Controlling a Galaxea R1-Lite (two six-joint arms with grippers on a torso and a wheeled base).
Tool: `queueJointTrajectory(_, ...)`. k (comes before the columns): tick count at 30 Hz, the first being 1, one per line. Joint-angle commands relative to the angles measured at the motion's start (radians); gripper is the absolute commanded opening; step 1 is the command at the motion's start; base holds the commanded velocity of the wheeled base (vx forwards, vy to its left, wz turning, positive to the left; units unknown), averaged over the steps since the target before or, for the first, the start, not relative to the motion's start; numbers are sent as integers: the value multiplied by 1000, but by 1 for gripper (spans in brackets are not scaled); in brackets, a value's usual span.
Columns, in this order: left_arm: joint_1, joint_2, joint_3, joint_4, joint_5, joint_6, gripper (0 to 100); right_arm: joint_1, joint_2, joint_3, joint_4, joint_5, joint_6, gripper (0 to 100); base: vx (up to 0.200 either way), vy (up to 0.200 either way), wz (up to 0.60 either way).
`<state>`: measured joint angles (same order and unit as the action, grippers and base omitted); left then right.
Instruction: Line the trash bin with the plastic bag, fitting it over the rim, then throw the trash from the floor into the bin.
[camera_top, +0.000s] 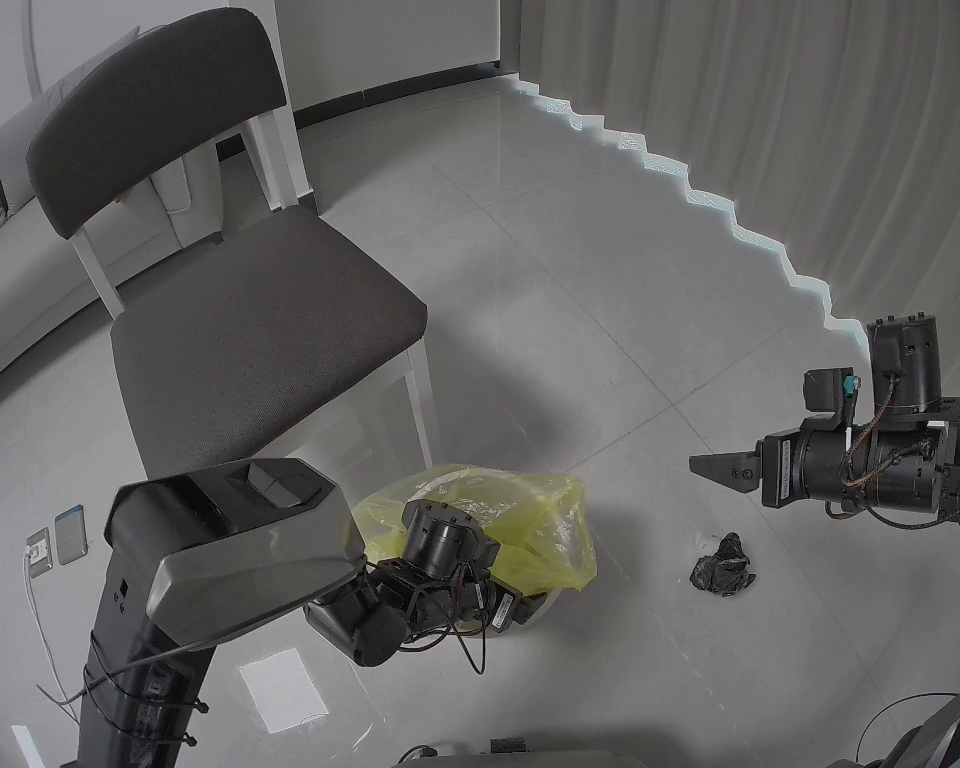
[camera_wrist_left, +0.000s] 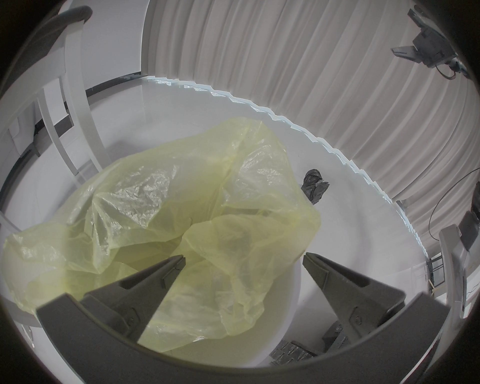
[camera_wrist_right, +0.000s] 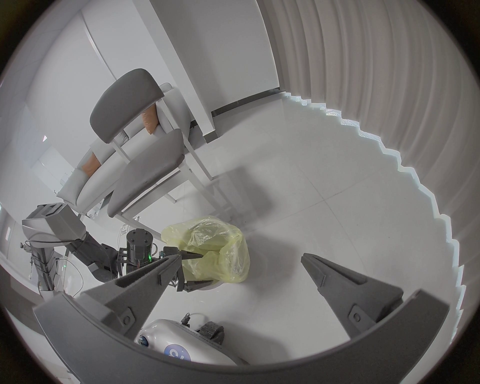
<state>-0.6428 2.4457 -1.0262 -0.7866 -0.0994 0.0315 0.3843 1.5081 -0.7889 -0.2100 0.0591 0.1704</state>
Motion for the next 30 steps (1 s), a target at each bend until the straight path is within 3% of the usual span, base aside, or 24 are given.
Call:
queueJointTrajectory(1, 2, 22, -14, 1, 0, 1, 0, -11, -2, -1, 0, 1, -2, 100, 0, 0, 0)
queueJointTrajectory(11, 14, -45, 5, 7, 0, -25, 0, -10, -9, 4, -2, -1, 0, 100, 0, 0, 0)
queueJointTrajectory(19, -49, -341, 129, 168, -45, -212, 0, -10, -42, 8, -2, 1, 4, 100, 0, 0, 0)
queueJointTrajectory(30, -107, -495, 225, 268, -34, -220, 0, -10, -45, 28, -3, 13, 4, 100, 0, 0, 0)
